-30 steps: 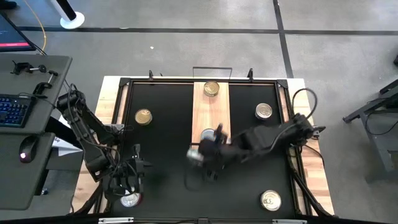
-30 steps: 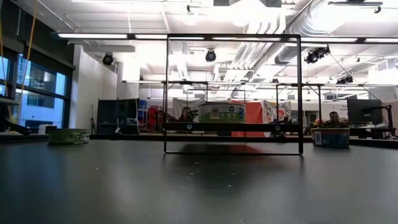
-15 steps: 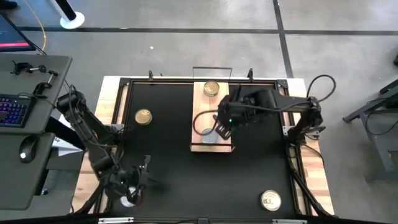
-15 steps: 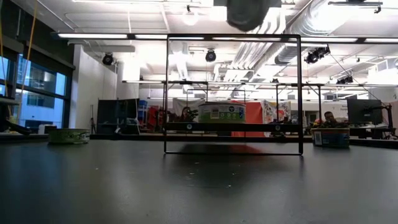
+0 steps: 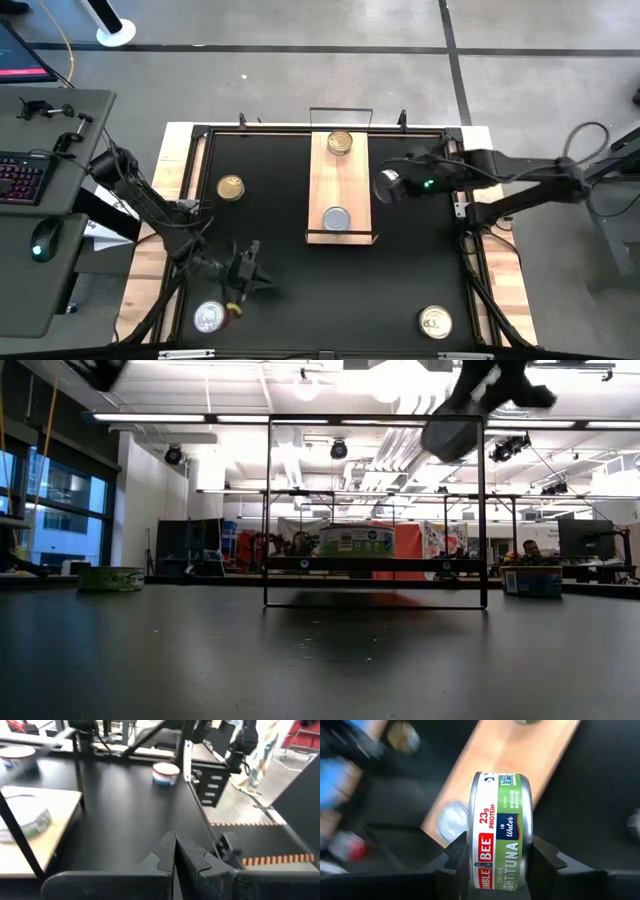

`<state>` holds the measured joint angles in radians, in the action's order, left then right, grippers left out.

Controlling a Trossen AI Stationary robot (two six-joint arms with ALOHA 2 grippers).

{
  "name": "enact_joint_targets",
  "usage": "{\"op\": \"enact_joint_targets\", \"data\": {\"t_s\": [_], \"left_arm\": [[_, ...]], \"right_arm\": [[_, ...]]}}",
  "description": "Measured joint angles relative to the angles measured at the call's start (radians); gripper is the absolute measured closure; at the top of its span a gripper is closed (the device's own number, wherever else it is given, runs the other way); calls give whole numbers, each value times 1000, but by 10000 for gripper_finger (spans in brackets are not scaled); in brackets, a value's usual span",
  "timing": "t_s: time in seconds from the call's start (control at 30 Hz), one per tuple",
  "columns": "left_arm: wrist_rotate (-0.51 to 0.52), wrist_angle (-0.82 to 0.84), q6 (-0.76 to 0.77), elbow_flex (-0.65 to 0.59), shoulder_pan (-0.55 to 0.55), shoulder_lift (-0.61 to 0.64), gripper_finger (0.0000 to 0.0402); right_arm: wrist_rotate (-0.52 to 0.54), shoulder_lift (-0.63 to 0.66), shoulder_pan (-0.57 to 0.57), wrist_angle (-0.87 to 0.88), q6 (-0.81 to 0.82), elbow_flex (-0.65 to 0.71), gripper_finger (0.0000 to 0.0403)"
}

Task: Stack canned seafood by type on shelf
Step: Stack the white-green tuna can on top of the other white-green tuna can on the shelf

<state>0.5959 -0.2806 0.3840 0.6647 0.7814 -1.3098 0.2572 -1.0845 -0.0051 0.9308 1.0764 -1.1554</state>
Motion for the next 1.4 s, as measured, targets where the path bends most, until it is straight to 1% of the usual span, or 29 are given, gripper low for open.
{"op": "enact_joint_targets", "data": {"t_s": [0.07,0.17,0.23,0.3,0.33,0.4,0.57,0.67,0.8,1.03,1.13,1.27,1.3,1.4], "left_arm": [[-34,-22,-19,0,-53,0,401],[-76,-59,-20,0,-139,0,401],[-94,-92,-19,0,-195,0,401],[-94,-146,-6,0,-239,0,401],[-95,-176,5,0,-259,0,401],[-95,-249,31,0,-289,0,401],[-95,-402,43,0,-324,1,401],[-93,-437,9,1,-332,1,401],[-92,-436,4,1,-339,5,401],[-92,-433,-4,1,-338,8,401],[-93,-420,-4,1,-338,8,401],[-118,-408,-4,1,-338,8,401],[-121,-403,-4,1,-338,8,401],[-123,-390,-3,1,-333,8,401]], "right_arm": [[-39,81,-49,-233,-3,154,285],[-160,142,-130,-556,-18,358,285],[-261,143,-179,-763,-19,471,285],[-353,118,-220,-956,-10,558,285],[-397,98,-238,-1035,-7,592,285],[-481,52,-266,-1137,-3,637,285],[-644,-63,-272,-1175,-80,636,285],[-693,-124,-247,-1176,-137,604,285],[-730,-210,-216,-1177,-182,558,285],[-731,-314,-220,-1180,-192,490,285],[-752,-358,-216,-1175,-185,465,285],[-745,-401,-213,-1175,-165,434,282],[-734,-408,-213,-1176,-161,429,273],[-729,-416,-213,-1174,-160,419,229]]}}
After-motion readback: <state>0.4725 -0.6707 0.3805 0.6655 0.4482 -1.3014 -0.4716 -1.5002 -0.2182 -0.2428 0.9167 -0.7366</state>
